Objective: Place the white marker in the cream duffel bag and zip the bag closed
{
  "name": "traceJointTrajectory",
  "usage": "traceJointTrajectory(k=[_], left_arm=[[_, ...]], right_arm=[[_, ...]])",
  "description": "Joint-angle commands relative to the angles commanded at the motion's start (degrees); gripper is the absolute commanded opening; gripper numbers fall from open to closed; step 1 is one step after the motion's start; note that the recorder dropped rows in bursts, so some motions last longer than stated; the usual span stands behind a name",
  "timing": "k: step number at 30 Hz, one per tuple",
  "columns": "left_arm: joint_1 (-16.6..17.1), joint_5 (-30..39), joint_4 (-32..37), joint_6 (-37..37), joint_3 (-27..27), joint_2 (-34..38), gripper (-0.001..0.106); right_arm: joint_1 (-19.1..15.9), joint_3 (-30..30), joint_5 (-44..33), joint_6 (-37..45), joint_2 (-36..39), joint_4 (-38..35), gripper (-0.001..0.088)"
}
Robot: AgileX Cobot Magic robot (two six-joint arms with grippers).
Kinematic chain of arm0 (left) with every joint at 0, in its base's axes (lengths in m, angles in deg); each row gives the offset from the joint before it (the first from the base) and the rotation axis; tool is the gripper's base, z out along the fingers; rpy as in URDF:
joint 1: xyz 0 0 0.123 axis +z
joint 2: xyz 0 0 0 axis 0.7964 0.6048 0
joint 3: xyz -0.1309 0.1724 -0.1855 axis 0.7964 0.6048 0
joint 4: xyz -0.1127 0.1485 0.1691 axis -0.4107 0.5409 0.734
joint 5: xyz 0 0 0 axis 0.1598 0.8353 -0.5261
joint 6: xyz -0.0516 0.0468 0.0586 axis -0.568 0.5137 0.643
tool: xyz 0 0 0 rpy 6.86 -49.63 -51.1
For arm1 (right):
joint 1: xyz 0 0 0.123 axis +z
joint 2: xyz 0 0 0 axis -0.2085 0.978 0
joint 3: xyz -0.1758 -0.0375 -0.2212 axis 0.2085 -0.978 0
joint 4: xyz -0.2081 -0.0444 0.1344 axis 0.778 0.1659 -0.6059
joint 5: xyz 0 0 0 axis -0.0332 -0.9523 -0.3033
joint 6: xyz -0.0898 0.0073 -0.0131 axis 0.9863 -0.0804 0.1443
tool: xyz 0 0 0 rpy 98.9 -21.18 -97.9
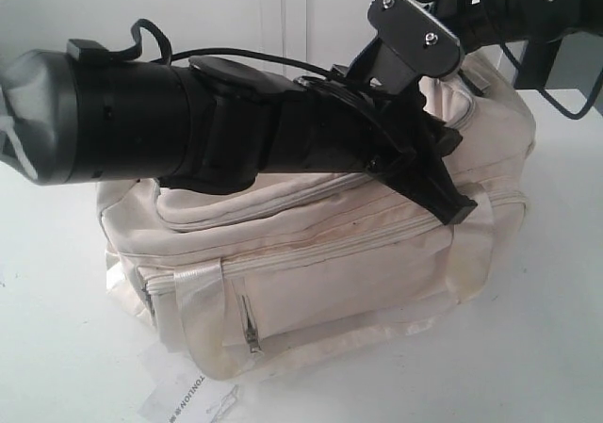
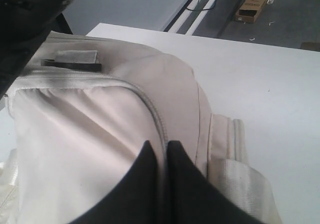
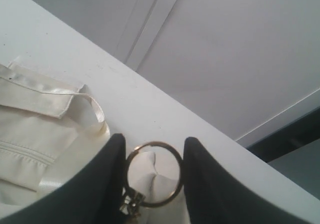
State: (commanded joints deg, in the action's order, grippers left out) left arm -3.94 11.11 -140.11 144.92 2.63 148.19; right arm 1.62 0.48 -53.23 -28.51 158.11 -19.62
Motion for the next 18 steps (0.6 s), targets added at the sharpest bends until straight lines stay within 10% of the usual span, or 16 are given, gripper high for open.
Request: traceJointTrajectory(k=[4,11,18], left_arm=[[0.00,-2.83,-0.57,-3.97,0.00,0.00,0.010],[0.00,-9.69,-1.78,-8.05,0.00,0.00,0.063],[0.00,-13.91,-10.61,-8.38,0.00,-2.53,0.073]], right_arm=[[0.00,0.00,-0.95,-3.04,0.00,0.00,0.0123],[0.00,0.00,-9.17,-3.15,-1.25,0.00,0.0627],[0.00,0.00,-17.97,-9.35,-6.30,0.00,0.0652]])
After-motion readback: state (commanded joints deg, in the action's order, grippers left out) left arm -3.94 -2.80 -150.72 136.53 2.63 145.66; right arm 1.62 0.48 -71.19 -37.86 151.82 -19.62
